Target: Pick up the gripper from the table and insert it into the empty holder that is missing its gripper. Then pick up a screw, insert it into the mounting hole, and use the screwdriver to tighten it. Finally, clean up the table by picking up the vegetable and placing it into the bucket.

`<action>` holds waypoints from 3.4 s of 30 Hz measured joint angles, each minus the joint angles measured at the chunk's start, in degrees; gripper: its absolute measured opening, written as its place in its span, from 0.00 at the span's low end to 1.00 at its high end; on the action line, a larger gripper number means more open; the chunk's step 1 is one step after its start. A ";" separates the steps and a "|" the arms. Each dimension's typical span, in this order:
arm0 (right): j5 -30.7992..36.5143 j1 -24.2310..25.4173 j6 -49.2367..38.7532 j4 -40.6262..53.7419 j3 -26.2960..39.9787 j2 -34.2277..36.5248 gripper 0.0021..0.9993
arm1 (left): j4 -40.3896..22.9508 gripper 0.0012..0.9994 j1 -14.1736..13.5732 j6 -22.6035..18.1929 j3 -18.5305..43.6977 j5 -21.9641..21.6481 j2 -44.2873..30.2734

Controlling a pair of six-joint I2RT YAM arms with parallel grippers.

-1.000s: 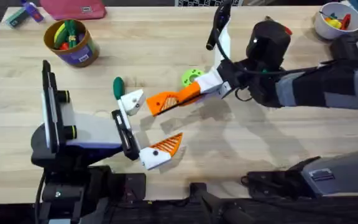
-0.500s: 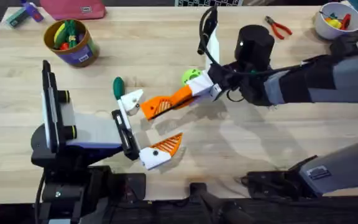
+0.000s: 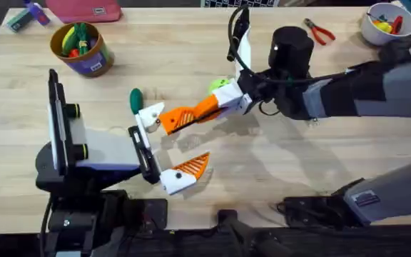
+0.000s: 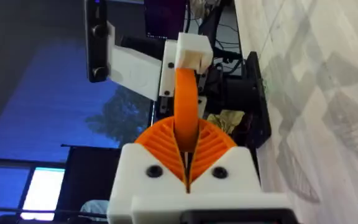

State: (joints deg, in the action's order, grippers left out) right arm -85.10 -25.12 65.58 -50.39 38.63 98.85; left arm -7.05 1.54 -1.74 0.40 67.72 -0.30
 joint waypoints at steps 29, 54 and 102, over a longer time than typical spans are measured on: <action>1.33 -0.26 0.66 2.80 0.00 0.01 0.01 | 0.00 0.99 0.00 0.02 0.00 0.00 0.00; 7.80 -2.51 -0.90 2.43 0.33 0.02 0.01 | 0.00 0.99 0.02 0.09 0.00 -0.24 0.00; 13.07 -5.99 0.90 3.28 3.10 0.02 0.01 | 0.17 0.99 0.28 -0.63 0.00 -1.14 0.00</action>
State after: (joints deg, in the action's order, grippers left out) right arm -72.03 -31.11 66.48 -47.11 41.74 98.87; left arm -6.87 1.83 -2.37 0.40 66.59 -0.30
